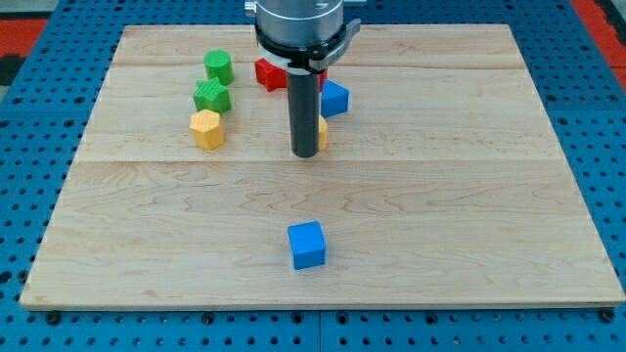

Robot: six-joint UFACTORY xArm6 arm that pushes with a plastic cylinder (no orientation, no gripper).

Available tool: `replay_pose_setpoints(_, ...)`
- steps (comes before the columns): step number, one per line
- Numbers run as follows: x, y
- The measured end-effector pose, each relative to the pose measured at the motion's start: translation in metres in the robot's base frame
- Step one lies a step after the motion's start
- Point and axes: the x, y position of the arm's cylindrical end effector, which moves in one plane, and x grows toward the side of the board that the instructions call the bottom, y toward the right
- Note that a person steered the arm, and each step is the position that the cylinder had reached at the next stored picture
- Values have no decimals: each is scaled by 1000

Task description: Push the blue cube left to the yellow heart

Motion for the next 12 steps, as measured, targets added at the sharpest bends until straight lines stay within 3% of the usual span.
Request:
replay_pose_setpoints(2, 1, 14)
replay_pose_setpoints(4, 87, 79)
replay_pose_setpoints(5, 139, 79)
replay_pose_setpoints(6, 157, 71)
replay_pose_setpoints(10, 154, 60)
replay_pose_setpoints(12, 155, 12)
